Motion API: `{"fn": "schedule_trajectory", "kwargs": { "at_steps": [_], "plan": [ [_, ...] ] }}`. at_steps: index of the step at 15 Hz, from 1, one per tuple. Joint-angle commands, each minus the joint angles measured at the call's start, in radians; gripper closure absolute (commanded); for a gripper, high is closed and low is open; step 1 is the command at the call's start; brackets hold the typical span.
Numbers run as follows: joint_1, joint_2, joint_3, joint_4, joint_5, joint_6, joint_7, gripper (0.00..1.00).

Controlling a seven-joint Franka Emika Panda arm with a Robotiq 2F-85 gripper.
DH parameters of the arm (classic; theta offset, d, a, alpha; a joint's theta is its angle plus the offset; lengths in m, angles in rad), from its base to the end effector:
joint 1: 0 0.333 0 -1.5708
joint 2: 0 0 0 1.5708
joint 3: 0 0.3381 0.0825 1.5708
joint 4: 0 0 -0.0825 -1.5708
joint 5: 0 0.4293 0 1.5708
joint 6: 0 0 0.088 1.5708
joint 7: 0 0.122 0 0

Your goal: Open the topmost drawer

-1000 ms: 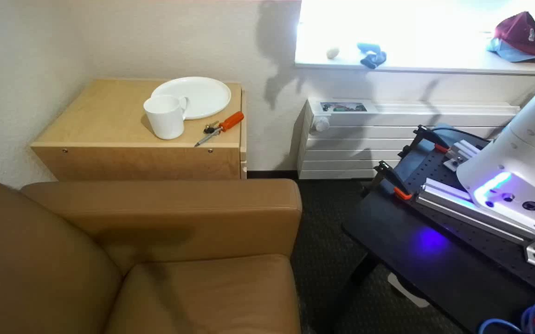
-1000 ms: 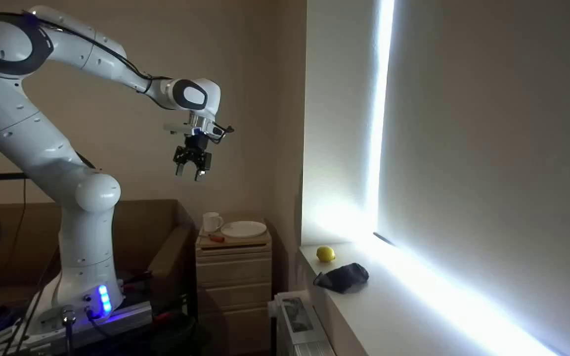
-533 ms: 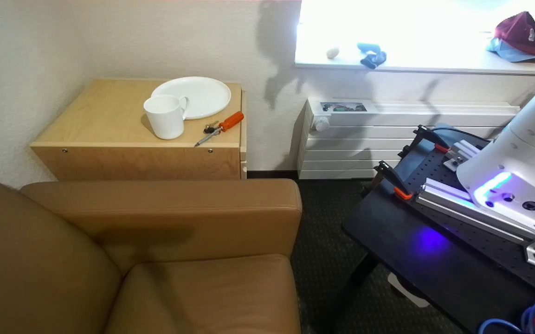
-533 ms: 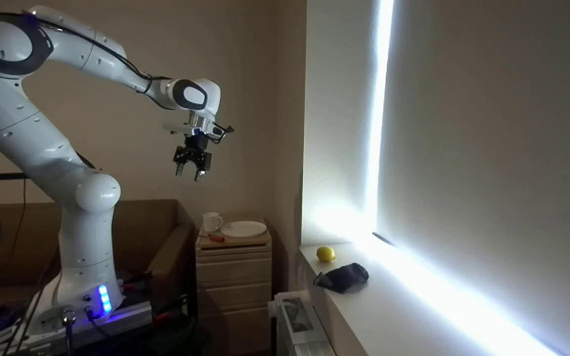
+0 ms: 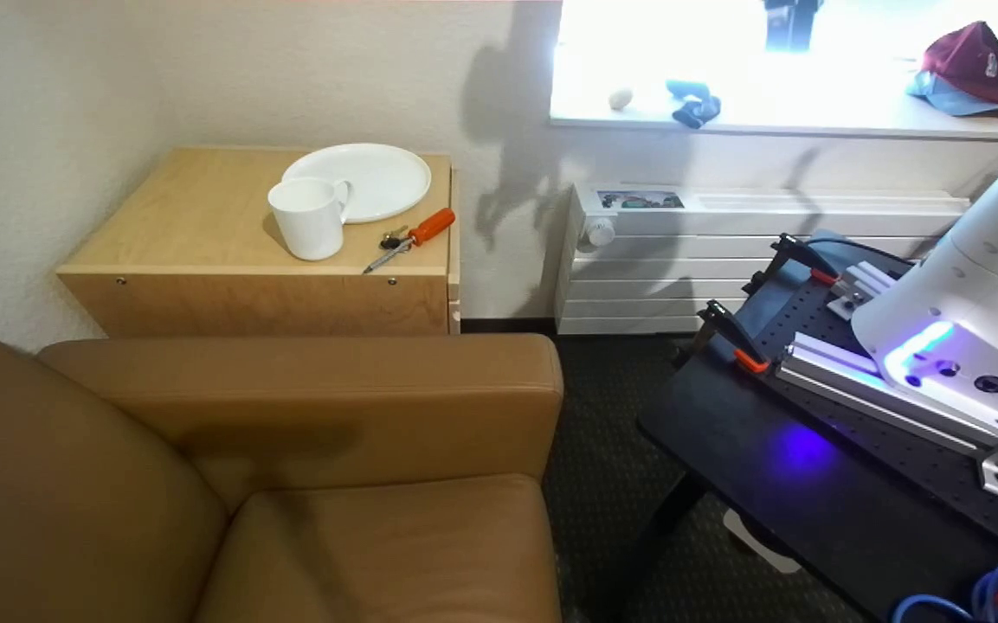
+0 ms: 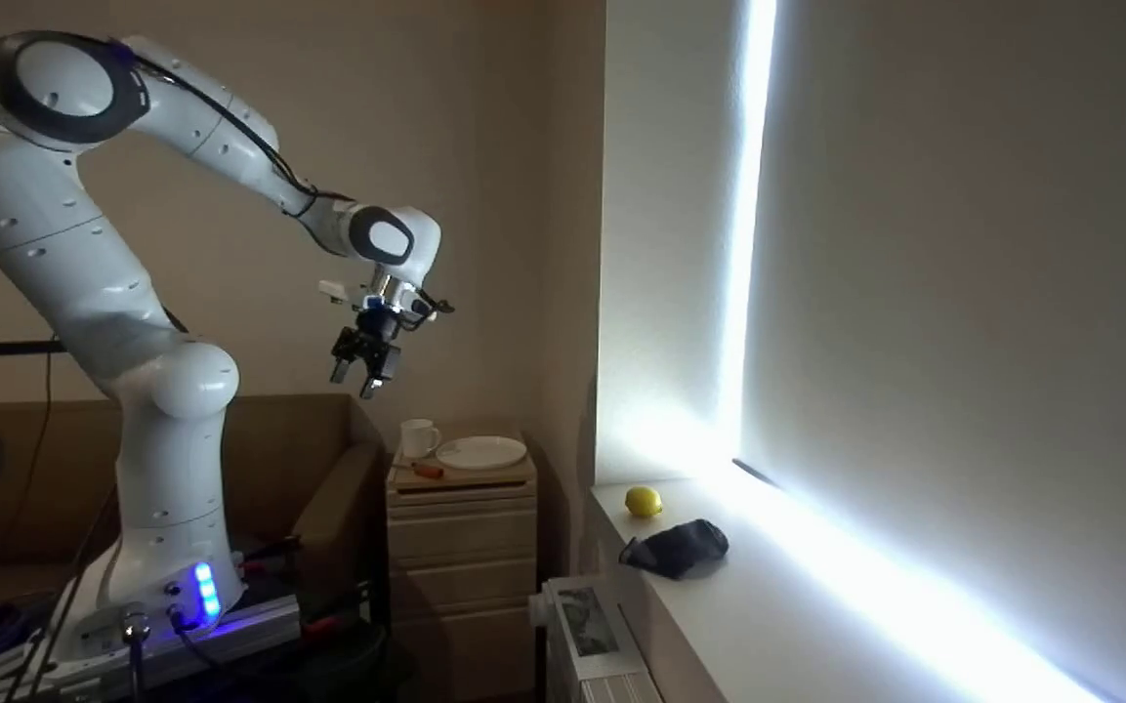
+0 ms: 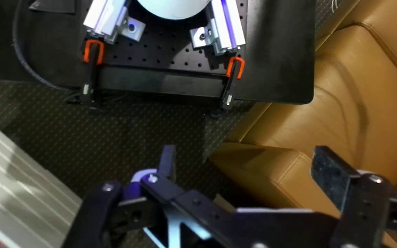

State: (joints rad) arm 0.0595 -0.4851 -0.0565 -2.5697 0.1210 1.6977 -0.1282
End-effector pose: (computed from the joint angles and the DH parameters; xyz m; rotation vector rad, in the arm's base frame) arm 0.3655 0.0154 0.3860 -2.9209 -0.1519 0.5616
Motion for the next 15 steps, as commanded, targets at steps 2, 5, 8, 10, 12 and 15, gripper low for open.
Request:
{"fn": "schedule_trajectory", "kwargs": {
  "at_steps": [2, 5, 8, 10, 12, 15],
  "plan": [
    [0.050, 0.281, 0.126, 0.023, 0.074, 0.206, 0.141, 0.00],
    [0.071, 0.435, 0.221, 0.095, -0.041, 0.386, 0.349, 0.00],
    [0.099, 0.457, 0.250, 0.154, -0.159, 0.430, 0.485, 0.00],
    [0.106, 0.458, 0.244, 0.134, -0.130, 0.430, 0.459, 0.00],
    [0.111, 0.454, 0.246, 0.150, -0.129, 0.426, 0.459, 0.00],
    [0.111, 0.461, 0.243, 0.145, -0.129, 0.426, 0.459, 0.00]
  ]
}}
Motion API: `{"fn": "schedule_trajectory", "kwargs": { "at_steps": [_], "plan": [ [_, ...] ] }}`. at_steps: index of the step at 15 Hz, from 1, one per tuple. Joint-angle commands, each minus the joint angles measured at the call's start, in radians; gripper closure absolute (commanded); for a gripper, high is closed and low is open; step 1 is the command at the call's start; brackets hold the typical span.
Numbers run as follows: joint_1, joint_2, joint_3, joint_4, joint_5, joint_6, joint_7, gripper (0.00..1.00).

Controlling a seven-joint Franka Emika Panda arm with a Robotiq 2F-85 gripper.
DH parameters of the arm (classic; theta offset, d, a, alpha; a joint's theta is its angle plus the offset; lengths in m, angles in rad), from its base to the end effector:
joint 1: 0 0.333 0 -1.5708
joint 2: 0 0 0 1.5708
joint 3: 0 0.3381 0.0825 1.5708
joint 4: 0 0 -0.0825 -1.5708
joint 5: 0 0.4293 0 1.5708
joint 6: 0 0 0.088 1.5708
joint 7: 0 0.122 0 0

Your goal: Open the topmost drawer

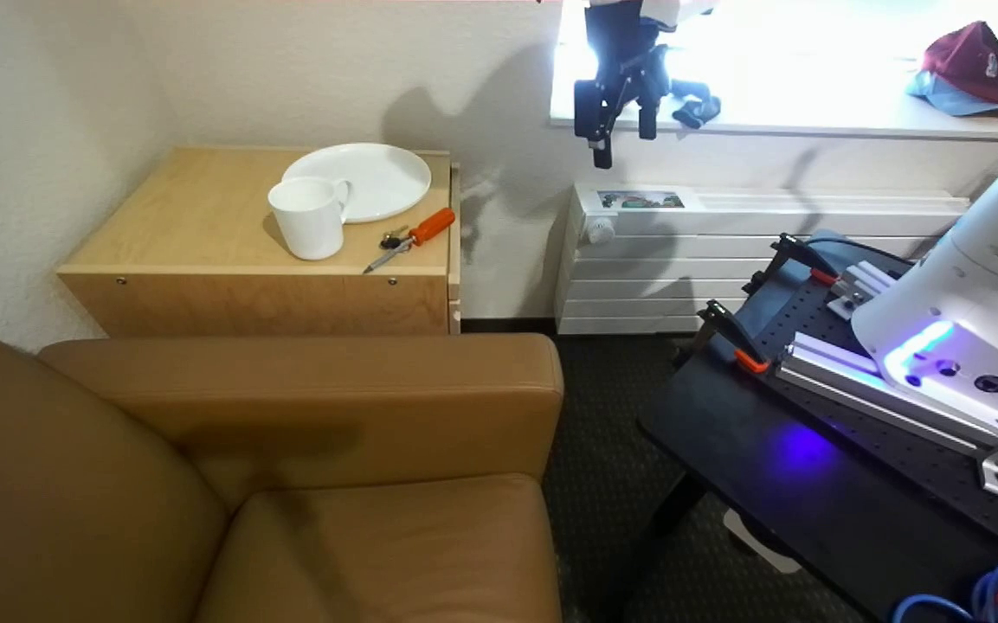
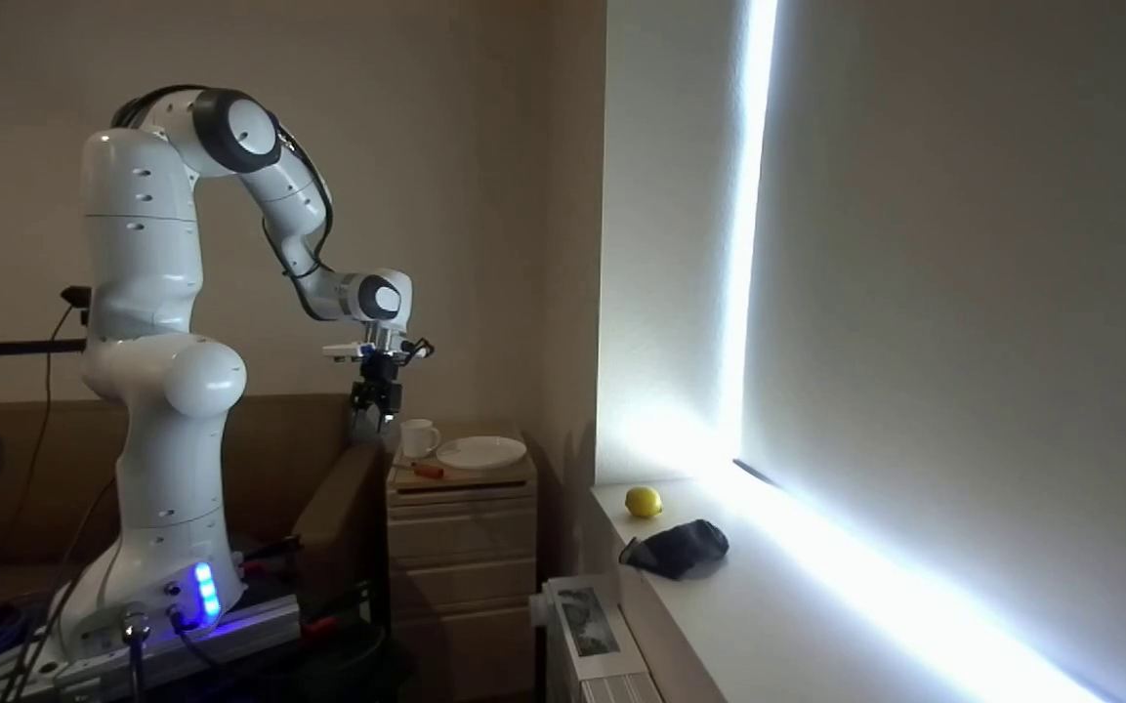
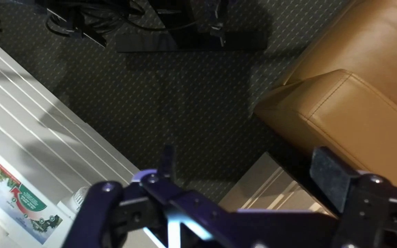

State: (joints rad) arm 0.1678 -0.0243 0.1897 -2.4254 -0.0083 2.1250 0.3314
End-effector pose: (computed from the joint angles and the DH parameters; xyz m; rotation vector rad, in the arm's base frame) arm 0.4463 0.1659 0.2702 3.0128 0.0463 -0.3891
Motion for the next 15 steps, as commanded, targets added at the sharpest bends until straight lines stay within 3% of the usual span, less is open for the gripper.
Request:
{"fn": "schedule_trajectory", "kwargs": {
  "at_steps": [1, 5, 9, 12, 13, 15],
  "plan": [
    [-0.008, 0.045, -0.010, -0.008, -0.058, 0.109, 0.097, 0.00],
    [-0.024, 0.273, -0.068, 0.047, -0.031, 0.442, 0.235, 0.00],
    [0.021, 0.527, -0.151, 0.146, 0.035, 0.705, 0.356, 0.00],
    [0.026, 0.659, -0.137, 0.260, 0.188, 0.740, 0.404, 0.00],
    [0.035, 0.585, -0.158, 0.176, 0.158, 0.731, 0.342, 0.00],
    [0.044, 0.626, -0.161, 0.209, 0.173, 0.733, 0.341, 0.00]
  ]
}}
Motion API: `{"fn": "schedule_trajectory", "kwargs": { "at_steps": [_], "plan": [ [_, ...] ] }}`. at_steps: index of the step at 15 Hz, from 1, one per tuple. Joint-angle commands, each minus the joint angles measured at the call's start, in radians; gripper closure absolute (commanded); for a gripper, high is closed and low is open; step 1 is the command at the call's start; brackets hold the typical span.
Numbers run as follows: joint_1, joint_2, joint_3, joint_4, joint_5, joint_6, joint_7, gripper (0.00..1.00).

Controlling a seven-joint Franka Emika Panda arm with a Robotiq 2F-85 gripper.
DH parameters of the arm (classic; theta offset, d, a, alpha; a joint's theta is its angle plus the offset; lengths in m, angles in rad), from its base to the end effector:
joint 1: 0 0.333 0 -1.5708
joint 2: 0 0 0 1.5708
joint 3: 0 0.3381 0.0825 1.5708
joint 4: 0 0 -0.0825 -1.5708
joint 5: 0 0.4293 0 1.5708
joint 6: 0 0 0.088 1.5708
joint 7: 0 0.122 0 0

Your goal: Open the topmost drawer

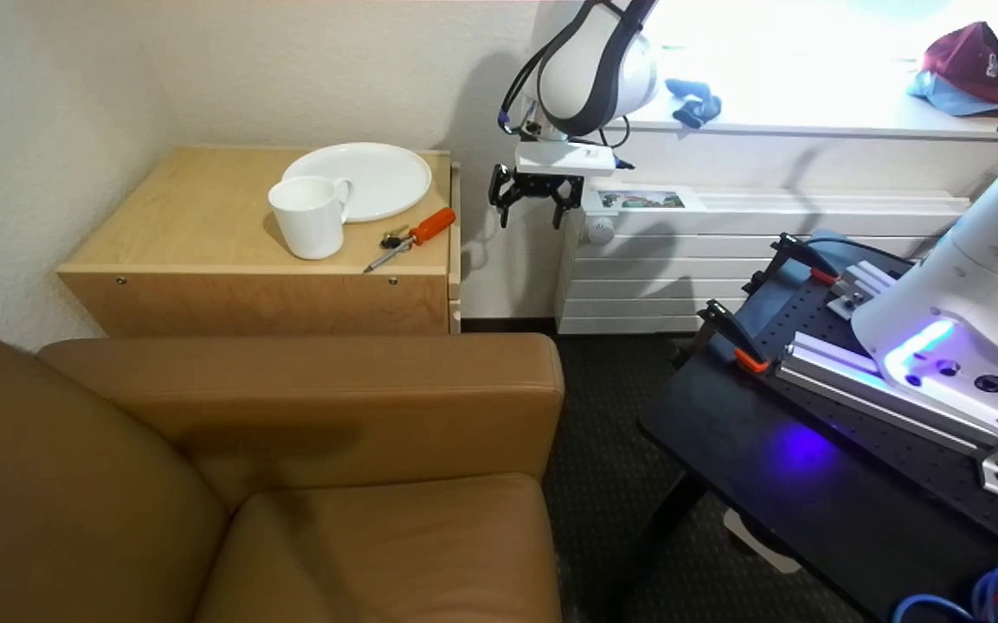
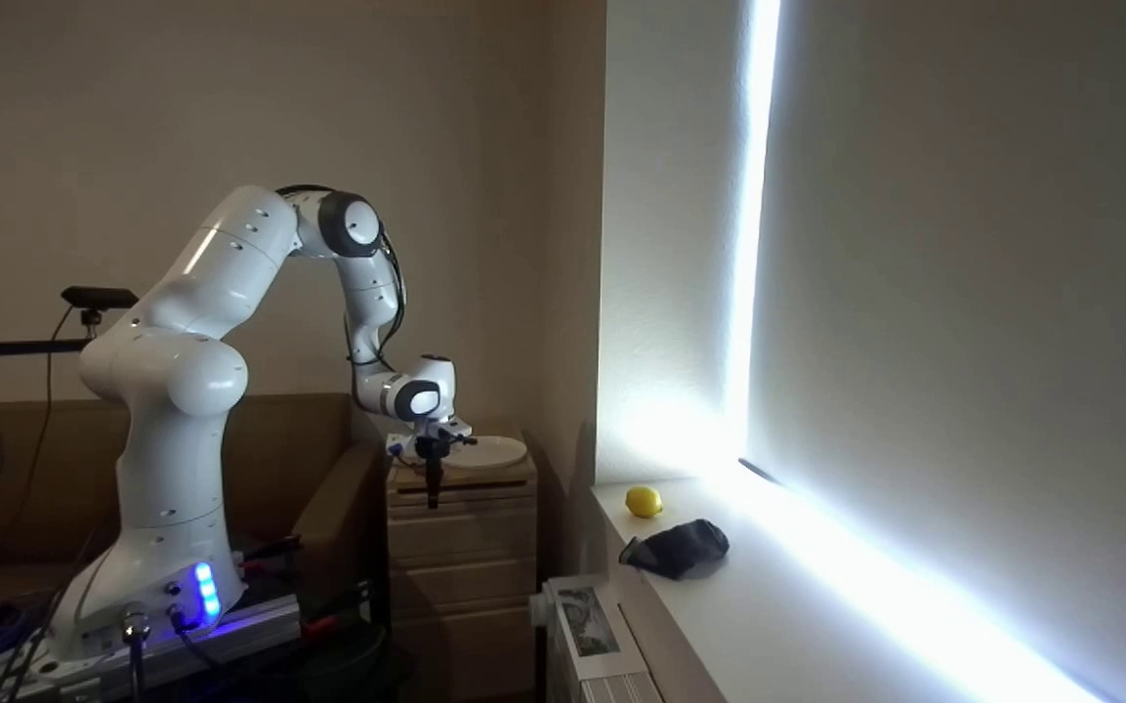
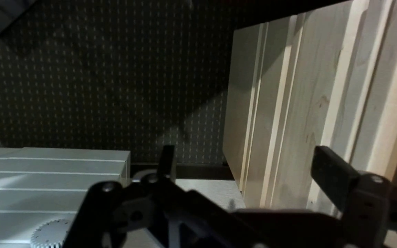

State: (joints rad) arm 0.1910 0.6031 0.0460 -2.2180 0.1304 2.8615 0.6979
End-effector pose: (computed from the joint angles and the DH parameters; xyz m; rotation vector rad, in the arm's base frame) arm 0.5510 0.1288 0.0649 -2.9319 0.8976 -0.0095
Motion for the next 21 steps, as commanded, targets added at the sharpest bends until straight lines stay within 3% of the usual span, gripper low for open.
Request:
{"fn": "schedule_trajectory", "kwargs": {
  "at_steps": [1, 3, 5, 7, 9, 11, 12, 16, 17, 19, 21],
  "plan": [
    [0.023, -0.003, -0.018, 0.001, 0.034, -0.004, -0.025, 0.00],
    [0.016, 0.010, -0.011, 0.012, 0.045, 0.020, -0.026, 0.00],
    [-0.078, 0.047, 0.080, 0.056, 0.133, 0.036, -0.087, 0.00],
    [-0.131, 0.081, 0.125, 0.102, 0.228, 0.063, -0.121, 0.00],
    [-0.146, 0.113, 0.124, 0.147, 0.274, 0.104, -0.143, 0.00],
    [-0.134, 0.151, 0.091, 0.192, 0.285, 0.132, -0.141, 0.00],
    [-0.108, 0.099, 0.078, 0.143, 0.279, 0.093, -0.128, 0.00],
    [-0.100, 0.111, 0.071, 0.158, 0.279, 0.094, -0.126, 0.00],
    [-0.057, 0.125, 0.025, 0.164, 0.264, 0.109, -0.098, 0.00],
    [-0.033, 0.155, 0.006, 0.178, 0.258, 0.122, -0.094, 0.00],
    [-0.040, 0.179, 0.025, 0.190, 0.277, 0.122, -0.096, 0.00]
  ]
}}
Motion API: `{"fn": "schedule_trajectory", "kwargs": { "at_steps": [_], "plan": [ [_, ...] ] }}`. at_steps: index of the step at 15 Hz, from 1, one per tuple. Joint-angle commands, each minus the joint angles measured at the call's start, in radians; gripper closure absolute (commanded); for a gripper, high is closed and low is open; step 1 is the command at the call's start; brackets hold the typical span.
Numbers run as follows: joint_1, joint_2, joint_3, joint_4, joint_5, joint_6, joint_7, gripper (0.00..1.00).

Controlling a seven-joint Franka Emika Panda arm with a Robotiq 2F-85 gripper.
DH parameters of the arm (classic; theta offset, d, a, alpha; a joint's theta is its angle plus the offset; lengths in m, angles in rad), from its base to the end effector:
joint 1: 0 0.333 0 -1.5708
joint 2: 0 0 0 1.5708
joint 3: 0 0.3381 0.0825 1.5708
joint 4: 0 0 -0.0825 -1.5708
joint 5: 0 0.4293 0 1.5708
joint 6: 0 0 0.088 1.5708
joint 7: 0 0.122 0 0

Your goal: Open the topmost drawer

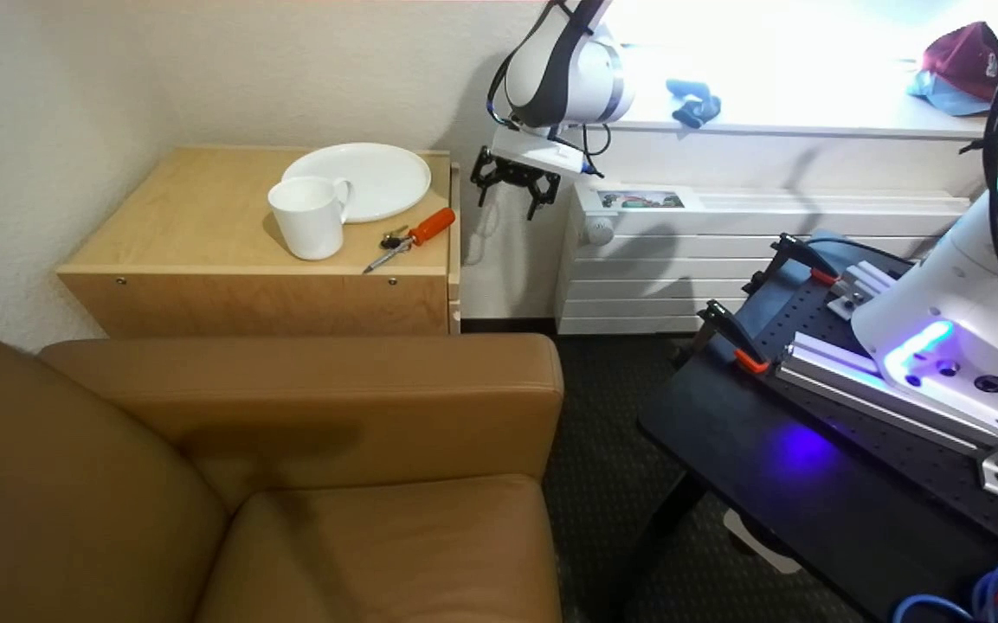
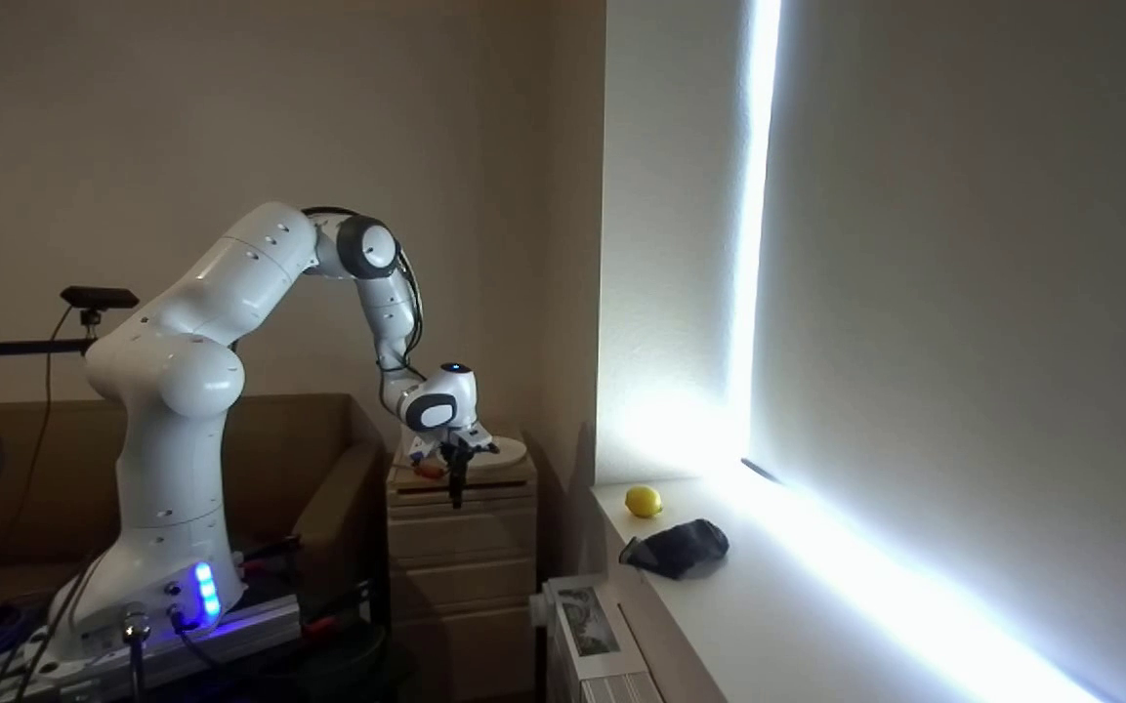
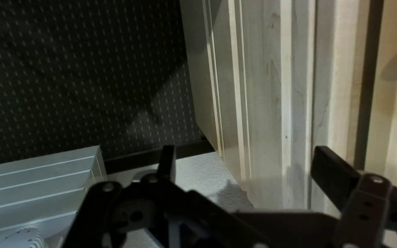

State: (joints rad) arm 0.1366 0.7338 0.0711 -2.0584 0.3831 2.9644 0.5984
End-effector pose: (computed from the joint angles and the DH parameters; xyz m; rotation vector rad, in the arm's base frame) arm 0.6067 0.1054 0.0469 -2.7179 1.1250 -0.1375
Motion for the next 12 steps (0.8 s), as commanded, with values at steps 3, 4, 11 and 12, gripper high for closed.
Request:
{"fn": "schedule_trajectory", "kwargs": {
  "at_steps": [3, 4, 11, 12],
  "plan": [
    [-0.044, 0.060, 0.082, 0.049, 0.072, 0.014, -0.018, 0.00],
    [-0.051, 0.065, 0.093, 0.055, 0.087, 0.027, -0.018, 0.00],
    [-0.003, 0.092, 0.054, 0.089, 0.094, 0.056, 0.027, 0.00],
    [-0.001, 0.098, 0.054, 0.094, 0.094, 0.058, 0.029, 0.00]
  ]
}}
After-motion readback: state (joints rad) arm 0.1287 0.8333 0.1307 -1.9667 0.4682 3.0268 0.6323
